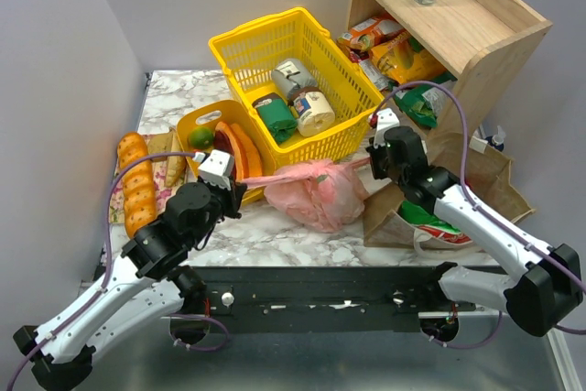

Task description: Place the mixed food into the grocery bags and tie them

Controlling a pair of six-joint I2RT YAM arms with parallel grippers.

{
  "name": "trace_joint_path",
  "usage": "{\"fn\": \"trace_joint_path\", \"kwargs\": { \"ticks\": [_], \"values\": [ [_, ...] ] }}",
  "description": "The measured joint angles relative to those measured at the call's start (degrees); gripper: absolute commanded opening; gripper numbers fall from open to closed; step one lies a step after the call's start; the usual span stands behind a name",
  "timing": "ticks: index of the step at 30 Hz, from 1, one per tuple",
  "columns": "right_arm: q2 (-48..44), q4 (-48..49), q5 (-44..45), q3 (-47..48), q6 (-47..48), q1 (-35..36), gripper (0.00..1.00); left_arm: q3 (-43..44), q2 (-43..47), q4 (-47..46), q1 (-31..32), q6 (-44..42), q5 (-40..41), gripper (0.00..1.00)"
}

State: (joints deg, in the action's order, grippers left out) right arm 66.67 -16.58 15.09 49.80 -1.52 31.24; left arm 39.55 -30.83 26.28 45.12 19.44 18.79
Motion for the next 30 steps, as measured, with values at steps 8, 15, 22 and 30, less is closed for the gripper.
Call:
{"fn": "trace_joint_path", "kwargs": {
  "ticks": [8,15,22,30],
  "values": [
    [-9.01,-1.62,-10.6,-0.96,5.73,-3.23,0.79,2.4,-5.57,-0.98,-0.92,-6.75,-5.44,0.99],
    [-14.34,-1.68,-22.38,-0.33,6.12,-3.15,0.94,8.7,-11.58,-3.1,-2.01,-10.58,-6.99,0.99],
    [-11.08,-2.73,-25.22,2.73,5.9,3.65,1.0,14.01,-19.76,-5.9,-15.41,-10.16,-16.11,0.99],
    [1.38,-2.82,-18.18,7.85,3.74,17.27,1.0,14.12,-21.42,-8.94,-31.01,-8.15,-26.03,0.99]
  ]
}}
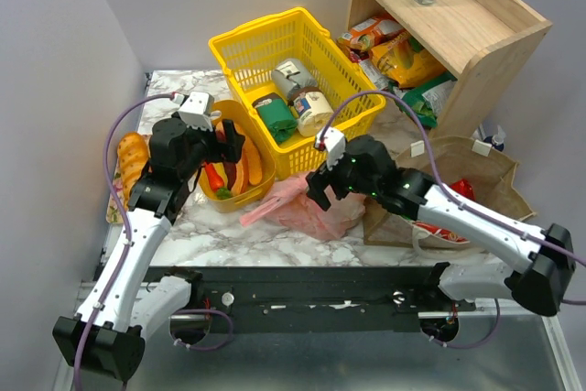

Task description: Place the mixed food into the grocery bags and tie them

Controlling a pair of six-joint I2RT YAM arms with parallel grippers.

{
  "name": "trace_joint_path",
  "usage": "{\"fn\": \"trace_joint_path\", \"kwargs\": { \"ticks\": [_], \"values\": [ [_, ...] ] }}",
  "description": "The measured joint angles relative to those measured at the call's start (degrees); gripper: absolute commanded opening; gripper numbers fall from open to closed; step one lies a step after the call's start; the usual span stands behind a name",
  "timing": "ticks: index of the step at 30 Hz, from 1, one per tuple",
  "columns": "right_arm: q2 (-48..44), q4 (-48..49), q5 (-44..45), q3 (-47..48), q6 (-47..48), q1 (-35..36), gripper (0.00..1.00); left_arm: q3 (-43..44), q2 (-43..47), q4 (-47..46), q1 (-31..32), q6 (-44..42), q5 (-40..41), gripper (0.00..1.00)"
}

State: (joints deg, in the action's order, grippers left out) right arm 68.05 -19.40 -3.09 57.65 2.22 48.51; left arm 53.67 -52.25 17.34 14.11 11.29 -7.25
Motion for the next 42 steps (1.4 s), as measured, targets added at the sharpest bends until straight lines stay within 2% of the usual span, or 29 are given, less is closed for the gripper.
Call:
{"fn": "trace_joint_path", "kwargs": {
  "ticks": [9,16,18,19,21,22,25,26,29,34,42],
  "values": [
    [9.88,1.2,11.21,0.85,-6.29,4.57,1.0,-4.31,1.2,-2.43,-0.13,-2.25,0.52,0.99],
    [15.78,5.27,15.85,0.92,-6.71,6.23,0.99,-4.79,0.94,-2.27,-0.13,-2.97,0.59,0.99],
    [18.88,5.68,16.33,0.92,-6.73,6.45,0.92,-4.79,0.81,-2.25,-0.13,-3.15,0.59,0.99],
    [20.04,6.69,17.38,0.9,-6.67,6.6,0.78,-4.79,0.79,-2.25,-0.13,-3.21,0.59,0.99],
    [21.24,8.11,17.9,1.68,-7.08,6.8,0.63,-4.79,0.81,-2.27,-0.13,-3.32,0.59,0.99],
    [21.68,8.7,18.14,1.88,-7.19,6.99,0.46,-4.79,0.81,-2.29,-0.13,-3.39,0.59,0.99],
    [22.38,10.03,18.56,2.1,-7.85,7.04,0.2,-4.79,0.81,-2.27,-0.13,-3.45,0.66,0.99],
    [22.4,10.12,18.62,2.08,-8.15,7.04,0.16,-4.79,0.81,-2.27,-0.13,-3.52,0.74,0.99],
    [22.08,10.1,18.69,1.84,-8.28,7.04,0.08,-4.79,0.81,-2.27,-0.13,-3.61,0.87,0.99],
    [17.68,8.52,17.51,-2.05,-7.04,7.04,0.06,-4.81,0.81,-2.25,-0.13,-3.65,1.2,0.99],
    [1.75,4.22,11.47,-7.72,-3.3,7.85,0.01,-4.83,1.11,-2.25,-0.13,-3.8,1.25,0.99]
  ]
}}
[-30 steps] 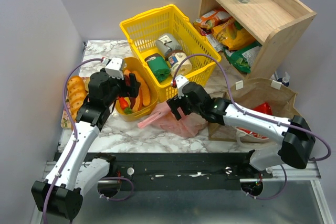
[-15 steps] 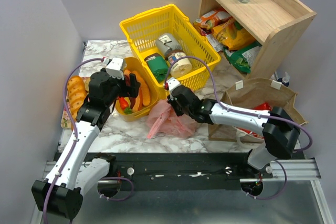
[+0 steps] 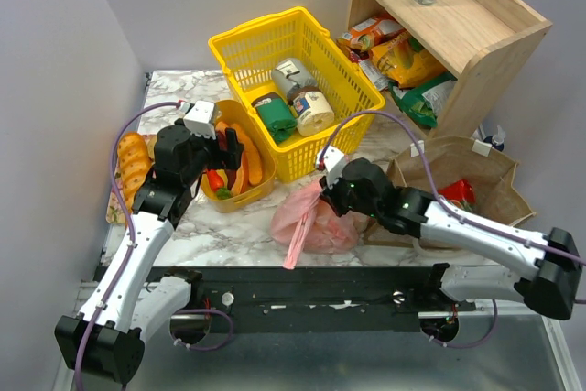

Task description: Place the mixed food into the grocery bags and tie them

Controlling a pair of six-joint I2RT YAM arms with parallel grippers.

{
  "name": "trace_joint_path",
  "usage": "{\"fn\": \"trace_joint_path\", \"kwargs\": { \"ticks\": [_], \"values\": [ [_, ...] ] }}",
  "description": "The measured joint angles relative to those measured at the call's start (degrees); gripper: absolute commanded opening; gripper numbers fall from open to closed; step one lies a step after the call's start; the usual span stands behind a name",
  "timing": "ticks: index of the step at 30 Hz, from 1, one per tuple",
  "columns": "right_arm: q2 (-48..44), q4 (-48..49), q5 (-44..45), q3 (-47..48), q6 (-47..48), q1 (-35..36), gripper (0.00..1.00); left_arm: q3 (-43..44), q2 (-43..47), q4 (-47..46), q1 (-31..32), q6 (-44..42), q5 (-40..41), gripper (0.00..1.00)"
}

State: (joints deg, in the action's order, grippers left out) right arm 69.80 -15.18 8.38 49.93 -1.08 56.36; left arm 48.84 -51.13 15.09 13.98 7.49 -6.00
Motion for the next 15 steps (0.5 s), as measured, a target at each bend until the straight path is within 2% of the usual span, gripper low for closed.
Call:
{"fn": "trace_joint_path", "kwargs": {
  "ticks": [6,13,15],
  "values": [
    [-10.14,-2.03,-3.04,3.56,0.11,0.09,0.01,-0.02,0.13,0.0,0.0,-0.02,0.09,0.99],
    [-13.92,-3.04,-1.49,20.2,4.35,-0.76,0.01,-0.52,0.33,-0.02,0.0,-0.02,0.07,0.98],
    [-14.36,-4.31,-0.26,25.7,6.32,-4.17,0.01,-0.7,0.46,-0.04,0.0,-0.02,-0.11,0.98]
  ]
}}
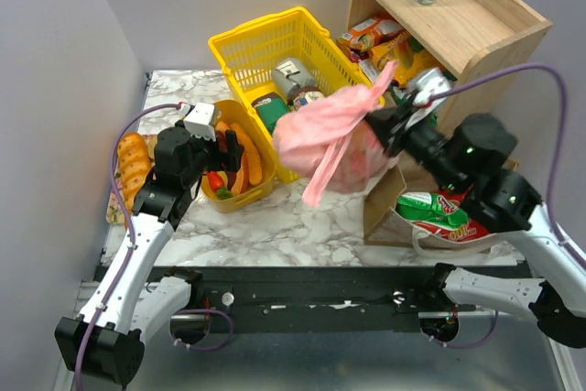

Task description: Place the mixed food into the grocery bags and tie them

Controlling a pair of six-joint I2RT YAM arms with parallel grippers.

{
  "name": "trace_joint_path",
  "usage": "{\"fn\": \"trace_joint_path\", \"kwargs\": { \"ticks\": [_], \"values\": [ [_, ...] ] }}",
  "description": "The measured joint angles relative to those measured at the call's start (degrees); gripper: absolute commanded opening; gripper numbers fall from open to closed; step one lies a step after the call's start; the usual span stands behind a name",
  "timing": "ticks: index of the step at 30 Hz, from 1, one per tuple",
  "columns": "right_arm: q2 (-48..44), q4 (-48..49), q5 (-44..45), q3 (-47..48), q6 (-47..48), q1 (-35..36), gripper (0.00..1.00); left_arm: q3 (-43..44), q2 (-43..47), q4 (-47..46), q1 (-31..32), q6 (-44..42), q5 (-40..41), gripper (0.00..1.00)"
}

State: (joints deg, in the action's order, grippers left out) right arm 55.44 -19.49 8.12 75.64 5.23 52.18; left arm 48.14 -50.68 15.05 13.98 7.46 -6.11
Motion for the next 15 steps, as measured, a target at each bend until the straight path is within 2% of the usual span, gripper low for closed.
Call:
{"fn": "trace_joint_path", "kwargs": {
  "ticks": [3,6,15],
  "values": [
    [0.79,-3.78,3.43,7.23,1.68,-7.56,0.01,-0.37,0.39,-0.52,0.0,0.07,-1.09,0.97],
    [0.2,-7.67,8.22,9.35,2.47,-13.66,0.01,-0.79,0.94,-0.98,0.04,0.11,-2.16,0.97],
    [-12.44,-17.11,18.71,-5.31,0.52,-23.91,0.01,-0.83,1.07,-1.81,1.55,0.09,-3.37,0.97]
  ]
}}
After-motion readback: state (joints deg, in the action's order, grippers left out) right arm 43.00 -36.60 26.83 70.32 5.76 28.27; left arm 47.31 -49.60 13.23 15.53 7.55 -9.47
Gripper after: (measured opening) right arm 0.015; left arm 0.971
